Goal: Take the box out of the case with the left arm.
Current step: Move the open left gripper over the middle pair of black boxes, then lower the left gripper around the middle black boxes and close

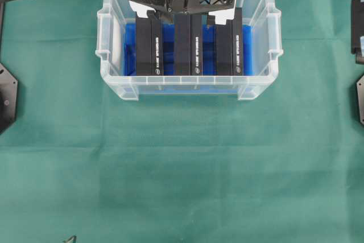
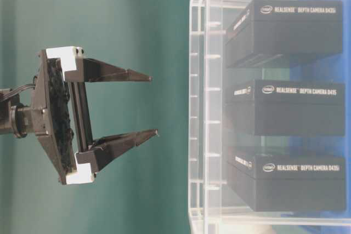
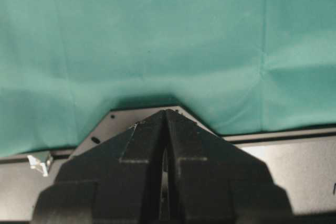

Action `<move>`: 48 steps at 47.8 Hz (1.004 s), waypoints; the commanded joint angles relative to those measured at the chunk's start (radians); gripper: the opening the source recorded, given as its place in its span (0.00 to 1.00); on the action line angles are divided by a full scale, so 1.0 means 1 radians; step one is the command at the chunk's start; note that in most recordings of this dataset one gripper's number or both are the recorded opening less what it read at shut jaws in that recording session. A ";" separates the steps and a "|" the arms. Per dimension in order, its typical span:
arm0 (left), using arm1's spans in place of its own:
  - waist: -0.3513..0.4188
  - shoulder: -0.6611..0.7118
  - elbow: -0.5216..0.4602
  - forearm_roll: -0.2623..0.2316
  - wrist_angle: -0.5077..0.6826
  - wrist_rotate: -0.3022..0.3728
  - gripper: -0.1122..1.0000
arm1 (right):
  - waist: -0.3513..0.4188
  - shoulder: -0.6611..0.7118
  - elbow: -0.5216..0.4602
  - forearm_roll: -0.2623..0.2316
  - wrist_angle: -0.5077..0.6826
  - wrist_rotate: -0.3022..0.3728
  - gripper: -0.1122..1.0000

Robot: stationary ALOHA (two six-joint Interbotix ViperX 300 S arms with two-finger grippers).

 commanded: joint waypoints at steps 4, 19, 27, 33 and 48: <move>0.005 -0.017 -0.023 0.005 -0.003 -0.002 0.88 | 0.000 -0.003 -0.023 -0.002 -0.002 0.002 0.11; 0.005 -0.017 -0.021 0.005 -0.003 -0.002 0.88 | -0.002 -0.003 -0.023 -0.002 -0.003 0.002 0.11; 0.005 -0.017 -0.020 0.005 -0.003 -0.002 0.88 | 0.000 -0.002 -0.023 -0.002 -0.003 0.002 0.11; 0.005 -0.015 -0.015 0.005 -0.003 -0.002 0.88 | -0.002 -0.003 -0.023 -0.002 -0.002 0.002 0.11; 0.005 -0.017 0.021 0.005 -0.044 -0.002 0.88 | 0.000 -0.003 -0.023 -0.002 -0.003 0.002 0.11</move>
